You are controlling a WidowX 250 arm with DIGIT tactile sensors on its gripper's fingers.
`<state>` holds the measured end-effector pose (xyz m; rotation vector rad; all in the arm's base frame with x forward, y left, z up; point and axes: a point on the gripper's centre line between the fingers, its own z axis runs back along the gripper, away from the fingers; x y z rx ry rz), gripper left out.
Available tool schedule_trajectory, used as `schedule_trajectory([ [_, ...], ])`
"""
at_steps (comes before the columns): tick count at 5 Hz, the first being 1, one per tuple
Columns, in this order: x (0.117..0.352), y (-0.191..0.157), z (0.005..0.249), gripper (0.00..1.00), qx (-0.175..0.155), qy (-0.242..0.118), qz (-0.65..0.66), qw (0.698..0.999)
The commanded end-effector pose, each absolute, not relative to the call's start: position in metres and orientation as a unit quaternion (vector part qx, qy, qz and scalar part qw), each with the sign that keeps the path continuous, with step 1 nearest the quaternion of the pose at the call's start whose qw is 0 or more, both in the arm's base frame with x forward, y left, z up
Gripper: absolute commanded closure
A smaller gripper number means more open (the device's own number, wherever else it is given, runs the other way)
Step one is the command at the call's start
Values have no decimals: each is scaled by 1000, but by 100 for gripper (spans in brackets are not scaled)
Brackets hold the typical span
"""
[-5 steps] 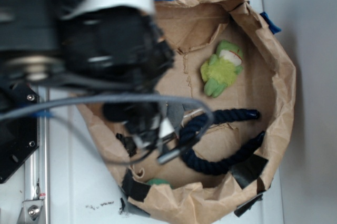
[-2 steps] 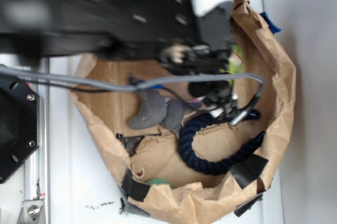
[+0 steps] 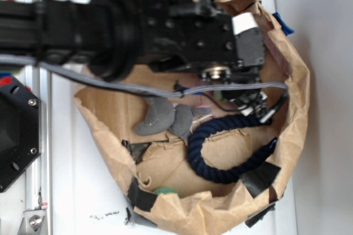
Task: Grab the green animal.
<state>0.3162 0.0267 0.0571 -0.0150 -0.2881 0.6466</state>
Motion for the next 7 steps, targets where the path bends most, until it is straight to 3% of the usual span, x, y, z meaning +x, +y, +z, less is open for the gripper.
schedule_trajectory([
  [1, 288, 51, 44, 0, 1, -162, 329, 930],
  [2, 278, 42, 21, 0, 6, -140, 310, 940],
  [3, 301, 33, 20, 100, 17, -138, 305, 942],
  [6, 302, 34, 29, 100, 6, -140, 296, 945],
  [7, 298, 31, 46, 100, 1, -122, 248, 961],
])
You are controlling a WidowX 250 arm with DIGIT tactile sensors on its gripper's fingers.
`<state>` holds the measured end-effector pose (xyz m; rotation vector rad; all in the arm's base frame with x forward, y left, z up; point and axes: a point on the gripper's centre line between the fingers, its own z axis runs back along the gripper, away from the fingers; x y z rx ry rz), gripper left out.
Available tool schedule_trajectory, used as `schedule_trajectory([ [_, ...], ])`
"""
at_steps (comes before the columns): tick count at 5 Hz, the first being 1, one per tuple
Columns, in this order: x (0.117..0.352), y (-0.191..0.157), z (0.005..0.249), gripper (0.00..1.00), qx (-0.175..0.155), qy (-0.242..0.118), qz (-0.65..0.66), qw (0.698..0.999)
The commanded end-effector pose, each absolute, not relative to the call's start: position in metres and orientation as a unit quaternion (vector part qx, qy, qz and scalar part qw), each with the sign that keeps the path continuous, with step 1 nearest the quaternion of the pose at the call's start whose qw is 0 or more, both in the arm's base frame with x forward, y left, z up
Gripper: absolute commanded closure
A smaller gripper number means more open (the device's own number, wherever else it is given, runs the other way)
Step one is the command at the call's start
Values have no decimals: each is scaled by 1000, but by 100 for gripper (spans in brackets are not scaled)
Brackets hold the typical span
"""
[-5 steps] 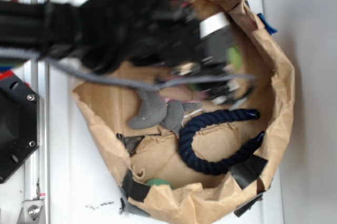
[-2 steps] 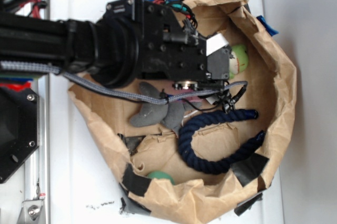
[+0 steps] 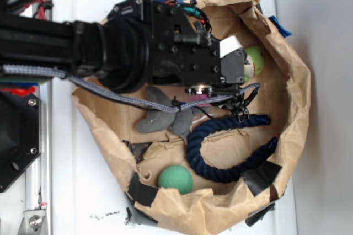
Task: Grab the green animal.
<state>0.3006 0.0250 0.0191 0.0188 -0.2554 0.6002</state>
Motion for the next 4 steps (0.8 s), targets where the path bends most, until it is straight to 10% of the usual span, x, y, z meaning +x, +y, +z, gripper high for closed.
schedule_trajectory([
  [1, 294, 23, 94, 100, 4, -97, 154, 983],
  [4, 292, 4, 195, 100, 37, -3, 43, 998],
])
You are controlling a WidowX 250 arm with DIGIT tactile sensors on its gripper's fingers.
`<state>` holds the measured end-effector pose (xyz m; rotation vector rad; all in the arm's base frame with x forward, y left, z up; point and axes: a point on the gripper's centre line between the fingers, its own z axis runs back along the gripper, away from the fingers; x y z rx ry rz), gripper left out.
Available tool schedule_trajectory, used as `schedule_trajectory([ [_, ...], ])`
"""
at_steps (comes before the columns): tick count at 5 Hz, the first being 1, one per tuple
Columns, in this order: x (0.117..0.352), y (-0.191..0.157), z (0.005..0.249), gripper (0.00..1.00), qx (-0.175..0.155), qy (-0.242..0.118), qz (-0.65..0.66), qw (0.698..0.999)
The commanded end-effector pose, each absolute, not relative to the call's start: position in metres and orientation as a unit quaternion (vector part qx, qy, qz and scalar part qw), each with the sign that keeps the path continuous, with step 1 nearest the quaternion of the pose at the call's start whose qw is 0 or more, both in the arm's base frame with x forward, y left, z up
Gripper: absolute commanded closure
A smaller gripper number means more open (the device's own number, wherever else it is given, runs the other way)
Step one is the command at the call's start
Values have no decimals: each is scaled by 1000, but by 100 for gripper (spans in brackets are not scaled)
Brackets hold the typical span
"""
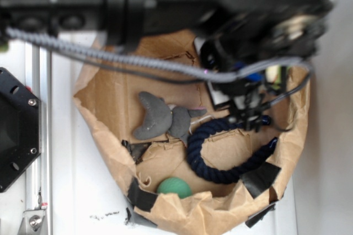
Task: Grab the green animal.
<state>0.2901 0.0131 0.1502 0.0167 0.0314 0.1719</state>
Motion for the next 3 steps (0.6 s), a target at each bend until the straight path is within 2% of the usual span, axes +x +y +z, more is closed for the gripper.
schedule_trajectory([
  [1, 270, -6, 200, 100, 62, -11, -11, 998],
  [2, 255, -9, 202, 100, 69, -39, -35, 996],
  [3, 254, -7, 203, 100, 58, -47, -30, 997],
])
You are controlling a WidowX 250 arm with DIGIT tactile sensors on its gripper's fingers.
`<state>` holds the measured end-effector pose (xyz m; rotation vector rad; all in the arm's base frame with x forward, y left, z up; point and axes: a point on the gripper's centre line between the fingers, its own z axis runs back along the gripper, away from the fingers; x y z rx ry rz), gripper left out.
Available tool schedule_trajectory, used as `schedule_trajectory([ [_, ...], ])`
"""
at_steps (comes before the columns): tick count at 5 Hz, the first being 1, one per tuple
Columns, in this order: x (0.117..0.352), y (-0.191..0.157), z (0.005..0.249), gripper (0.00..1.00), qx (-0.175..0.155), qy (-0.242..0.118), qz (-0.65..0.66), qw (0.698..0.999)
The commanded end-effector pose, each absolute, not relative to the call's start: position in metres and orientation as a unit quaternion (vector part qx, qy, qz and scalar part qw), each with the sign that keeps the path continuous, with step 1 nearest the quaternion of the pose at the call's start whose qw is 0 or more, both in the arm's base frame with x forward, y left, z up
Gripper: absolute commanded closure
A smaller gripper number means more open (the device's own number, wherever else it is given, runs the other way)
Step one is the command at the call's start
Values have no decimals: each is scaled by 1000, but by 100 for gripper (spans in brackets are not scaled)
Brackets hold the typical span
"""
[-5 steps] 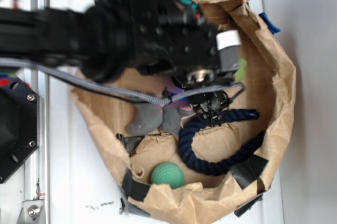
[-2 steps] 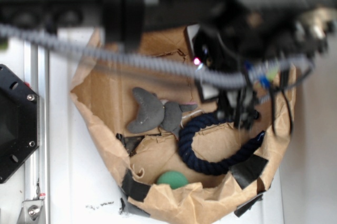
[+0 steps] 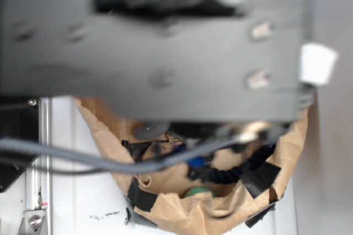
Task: Grab the green animal.
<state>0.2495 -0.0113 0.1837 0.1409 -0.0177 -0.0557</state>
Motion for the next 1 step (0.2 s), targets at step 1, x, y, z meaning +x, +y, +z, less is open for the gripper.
schedule_trajectory([
  [1, 248, -9, 201, 100, 72, -54, -42, 995],
])
